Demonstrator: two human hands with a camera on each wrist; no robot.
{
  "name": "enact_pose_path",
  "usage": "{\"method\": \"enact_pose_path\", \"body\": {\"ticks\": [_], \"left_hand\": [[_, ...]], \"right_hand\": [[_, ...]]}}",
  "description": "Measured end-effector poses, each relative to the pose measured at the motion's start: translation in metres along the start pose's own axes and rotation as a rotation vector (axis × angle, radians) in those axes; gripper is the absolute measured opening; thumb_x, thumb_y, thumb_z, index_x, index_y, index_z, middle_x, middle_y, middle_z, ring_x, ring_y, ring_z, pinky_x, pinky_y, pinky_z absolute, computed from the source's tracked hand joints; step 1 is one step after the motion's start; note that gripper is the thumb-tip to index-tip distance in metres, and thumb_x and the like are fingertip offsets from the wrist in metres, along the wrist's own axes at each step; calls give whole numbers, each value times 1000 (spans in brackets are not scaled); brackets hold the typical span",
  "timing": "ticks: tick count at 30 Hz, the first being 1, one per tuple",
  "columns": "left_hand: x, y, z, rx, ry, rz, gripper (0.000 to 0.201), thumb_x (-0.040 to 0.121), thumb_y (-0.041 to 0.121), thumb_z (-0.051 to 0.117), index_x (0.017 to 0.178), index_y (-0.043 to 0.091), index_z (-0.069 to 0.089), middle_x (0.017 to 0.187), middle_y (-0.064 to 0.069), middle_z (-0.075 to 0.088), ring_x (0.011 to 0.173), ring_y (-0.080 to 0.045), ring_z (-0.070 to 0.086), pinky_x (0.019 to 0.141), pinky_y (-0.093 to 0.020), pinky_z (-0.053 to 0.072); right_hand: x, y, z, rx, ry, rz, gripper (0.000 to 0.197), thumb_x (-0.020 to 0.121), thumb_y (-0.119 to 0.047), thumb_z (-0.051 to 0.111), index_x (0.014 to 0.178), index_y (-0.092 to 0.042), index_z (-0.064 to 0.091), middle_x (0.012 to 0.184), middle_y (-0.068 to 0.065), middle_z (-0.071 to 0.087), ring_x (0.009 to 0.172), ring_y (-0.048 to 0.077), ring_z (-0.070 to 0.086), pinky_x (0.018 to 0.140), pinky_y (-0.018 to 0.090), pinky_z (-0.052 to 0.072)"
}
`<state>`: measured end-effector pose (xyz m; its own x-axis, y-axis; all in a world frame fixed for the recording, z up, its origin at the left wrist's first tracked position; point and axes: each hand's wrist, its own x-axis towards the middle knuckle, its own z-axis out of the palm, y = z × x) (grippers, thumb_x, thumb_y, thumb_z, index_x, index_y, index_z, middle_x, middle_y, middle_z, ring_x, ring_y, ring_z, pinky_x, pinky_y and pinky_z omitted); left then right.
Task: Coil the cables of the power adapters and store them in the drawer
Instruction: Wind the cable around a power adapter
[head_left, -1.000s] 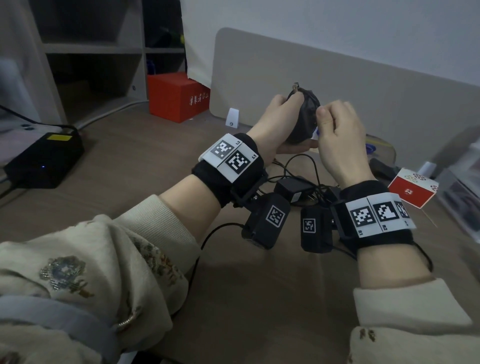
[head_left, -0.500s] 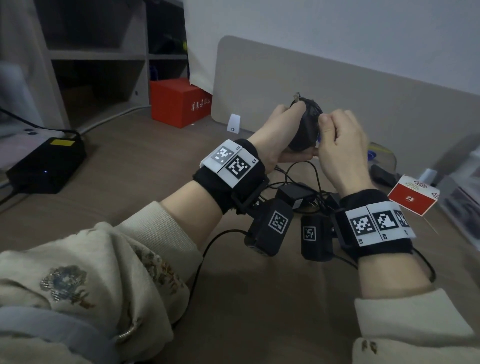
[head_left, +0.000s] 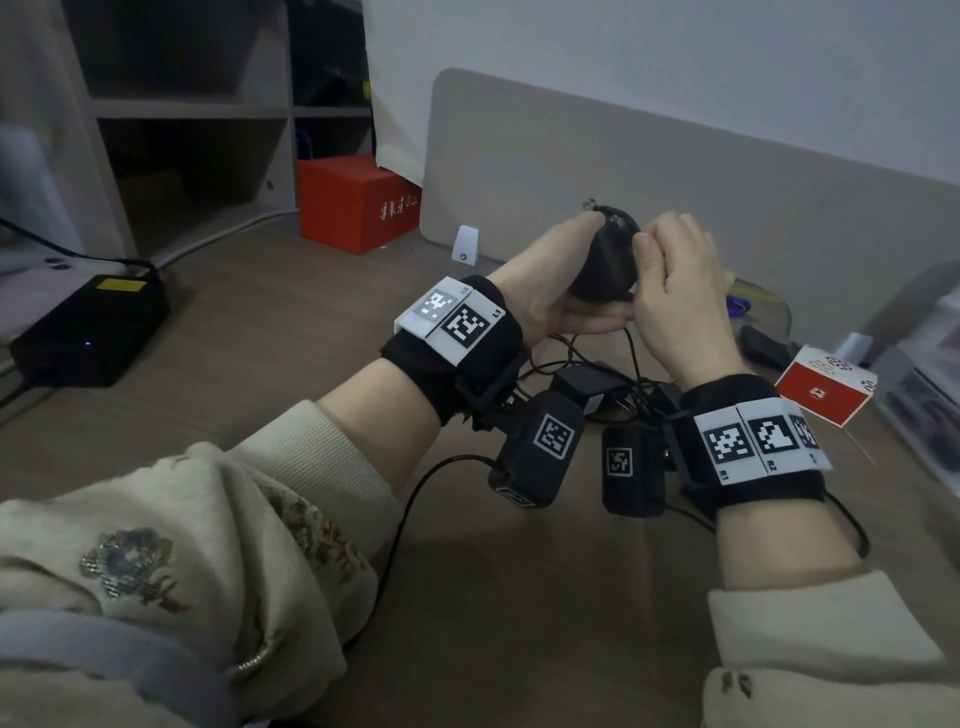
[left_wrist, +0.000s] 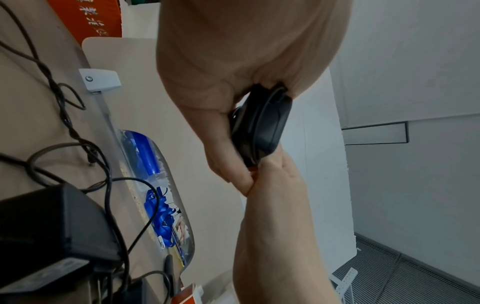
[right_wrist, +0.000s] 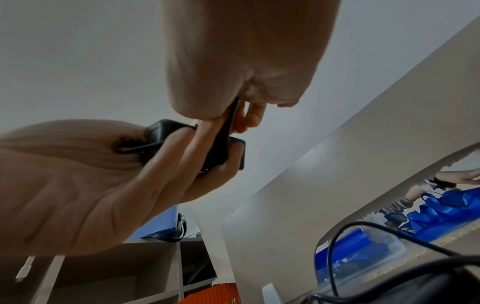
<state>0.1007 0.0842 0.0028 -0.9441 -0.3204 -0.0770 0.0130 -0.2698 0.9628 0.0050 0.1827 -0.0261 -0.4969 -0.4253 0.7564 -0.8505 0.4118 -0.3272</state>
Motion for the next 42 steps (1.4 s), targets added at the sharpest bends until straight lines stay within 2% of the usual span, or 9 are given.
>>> {"method": "enact_pose_path", "body": {"ticks": [6, 11, 15, 19, 23, 27, 32, 37, 42], "left_hand": [[2, -1, -5, -35, -18, -45, 41, 102, 33, 44, 134, 9, 51, 97, -16, 65, 61, -27, 71, 47, -26, 55], [4, -1, -7, -108, -26, -35, 42, 101, 33, 47, 136, 10, 51, 106, -19, 65, 63, -30, 71, 52, -29, 59], [2, -3, -7, -95, -74, -43, 47, 101, 42, 45, 134, 10, 52, 104, -16, 64, 65, -32, 72, 50, -30, 57], [0, -2, -7, 47, -168, -20, 54, 95, 60, 46, 112, 12, 63, 96, -11, 69, 80, -32, 73, 56, -27, 57], [-1, -4, -6, 206, -235, 49, 36, 97, 49, 53, 107, 17, 65, 87, -2, 73, 79, -20, 74, 59, -20, 57], [2, -2, -11, 229, -250, 28, 32, 97, 36, 59, 112, 7, 60, 100, -9, 70, 76, -18, 73, 56, -17, 56], [2, -2, -11, 309, -192, 49, 17, 97, 15, 59, 113, 8, 56, 98, -14, 68, 66, -18, 72, 49, -17, 54], [7, -4, -10, 481, -86, 94, 36, 95, 12, 59, 129, 6, 48, 110, -21, 67, 54, -14, 68, 42, -18, 48], [6, -4, -10, 538, -70, 116, 35, 94, 10, 58, 127, 13, 45, 98, -14, 64, 50, -13, 63, 40, -19, 47]], "right_hand": [[2, -4, -5, -81, -98, 37, 20, 103, -29, 39, 86, -20, 46, 93, -6, 45, 101, 24, 42, 78, 35, 21], [1, -9, -11, 28, 27, -36, 17, 93, -34, 52, 107, -26, 58, 103, -16, 49, 99, 14, 46, 85, 40, 31], [-1, -10, -10, 125, 99, -144, 16, 90, -34, 55, 95, -26, 68, 99, -15, 52, 98, 15, 49, 84, 52, 42], [1, -7, -9, 96, 147, -141, 21, 90, -31, 52, 90, -18, 69, 99, -8, 54, 100, 26, 51, 84, 49, 40], [4, -6, -8, 251, 171, -86, 15, 87, -23, 51, 86, -23, 67, 88, -19, 52, 94, 17, 55, 85, 50, 45], [7, -7, -13, 392, 82, 21, 11, 88, -18, 60, 84, -25, 67, 85, -15, 57, 89, 6, 57, 88, 26, 46], [9, -8, -21, 610, 26, 152, 15, 89, -27, 59, 80, -32, 70, 81, -15, 68, 88, 12, 63, 91, 43, 54], [10, -18, -24, 675, 96, 142, 19, 96, -17, 54, 84, -28, 64, 80, -18, 64, 80, -5, 57, 78, 14, 46], [10, -21, -28, 773, 135, 184, 19, 100, -15, 50, 85, -21, 60, 78, -14, 64, 82, 7, 67, 80, 26, 54]]}}
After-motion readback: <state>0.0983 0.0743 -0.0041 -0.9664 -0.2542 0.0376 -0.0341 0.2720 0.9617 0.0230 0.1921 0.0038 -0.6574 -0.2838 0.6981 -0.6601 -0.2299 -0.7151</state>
